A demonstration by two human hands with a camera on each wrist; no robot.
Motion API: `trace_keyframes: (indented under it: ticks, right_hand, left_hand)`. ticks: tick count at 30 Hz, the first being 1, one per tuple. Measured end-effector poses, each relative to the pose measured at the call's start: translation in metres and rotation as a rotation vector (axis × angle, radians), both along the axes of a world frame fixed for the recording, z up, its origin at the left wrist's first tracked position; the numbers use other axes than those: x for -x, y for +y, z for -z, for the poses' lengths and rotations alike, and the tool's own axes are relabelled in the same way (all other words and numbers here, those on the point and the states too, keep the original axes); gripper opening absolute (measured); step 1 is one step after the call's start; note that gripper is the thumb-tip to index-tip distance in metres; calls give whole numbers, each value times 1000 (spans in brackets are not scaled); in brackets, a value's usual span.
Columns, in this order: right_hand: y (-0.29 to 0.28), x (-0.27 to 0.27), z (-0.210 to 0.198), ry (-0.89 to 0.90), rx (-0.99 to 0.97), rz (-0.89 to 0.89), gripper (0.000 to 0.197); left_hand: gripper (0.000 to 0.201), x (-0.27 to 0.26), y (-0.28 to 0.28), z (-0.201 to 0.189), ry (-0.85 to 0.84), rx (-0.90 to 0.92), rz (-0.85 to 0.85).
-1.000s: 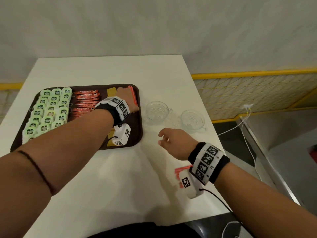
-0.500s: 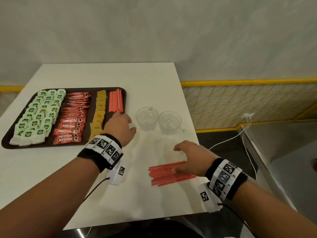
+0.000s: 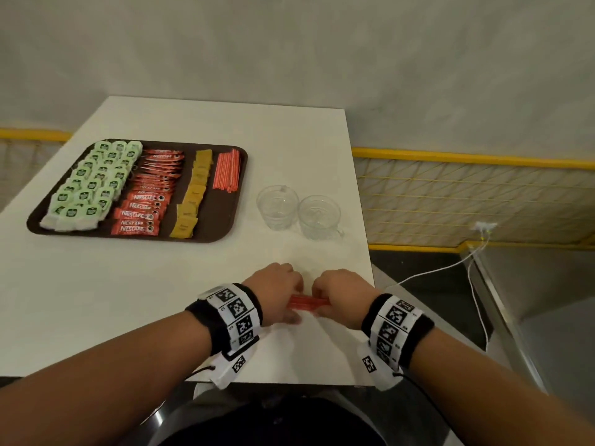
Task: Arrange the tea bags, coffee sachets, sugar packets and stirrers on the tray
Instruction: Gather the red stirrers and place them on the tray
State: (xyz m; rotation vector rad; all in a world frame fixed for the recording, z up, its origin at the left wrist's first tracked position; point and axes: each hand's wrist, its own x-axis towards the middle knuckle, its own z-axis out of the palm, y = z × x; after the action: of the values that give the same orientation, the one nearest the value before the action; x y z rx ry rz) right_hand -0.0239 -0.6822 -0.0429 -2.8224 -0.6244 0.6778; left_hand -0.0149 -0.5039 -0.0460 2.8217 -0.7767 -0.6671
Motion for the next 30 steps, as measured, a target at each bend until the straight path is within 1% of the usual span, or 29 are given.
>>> trace_keyframes:
  ticks: [2, 3, 5, 9, 12, 15, 19, 22, 24, 26, 28, 30]
  right_hand:
    - [5, -1, 2, -14, 14, 8, 24]
    - [6, -1, 3, -21, 17, 10, 23]
    - [6, -2, 6, -20, 12, 2, 22]
    - [5, 0, 13, -30, 55, -41, 22]
    - [6, 2, 18, -50, 79, -77, 18]
    - [6, 4, 19, -51, 67, -65, 18]
    - [6, 5, 17, -88, 58, -64, 17]
    - [9, 7, 18, -107, 91, -75, 15]
    - [11, 9, 19, -129, 99, -89, 14]
    - [14, 8, 15, -129, 64, -74, 14]
    - [15, 2, 3, -120, -51, 2, 13]
    - [15, -7, -13, -155, -240, 113, 12]
  left_hand:
    - [34, -3, -6, -4, -7, -22, 31]
    - [28, -5, -8, -6, -12, -43, 44]
    - [23, -10, -9, -10, -15, -95, 60]
    - [23, -13, -9, -7, -13, -161, 124]
    - [24, -10, -10, 1, -61, -161, 178]
    - [27, -7, -6, 12, -105, -171, 213]
    - [30, -3, 1, 17, -122, -234, 256]
    - [33, -1, 2, 14, -149, -222, 290]
    - [30, -2, 4, 13, -156, -209, 303]
    - [25, -5, 9, 12, -139, -178, 296]
    - [20, -11, 15, 7, -100, -71, 227]
    - [14, -18, 25, -2, -52, 80, 90]
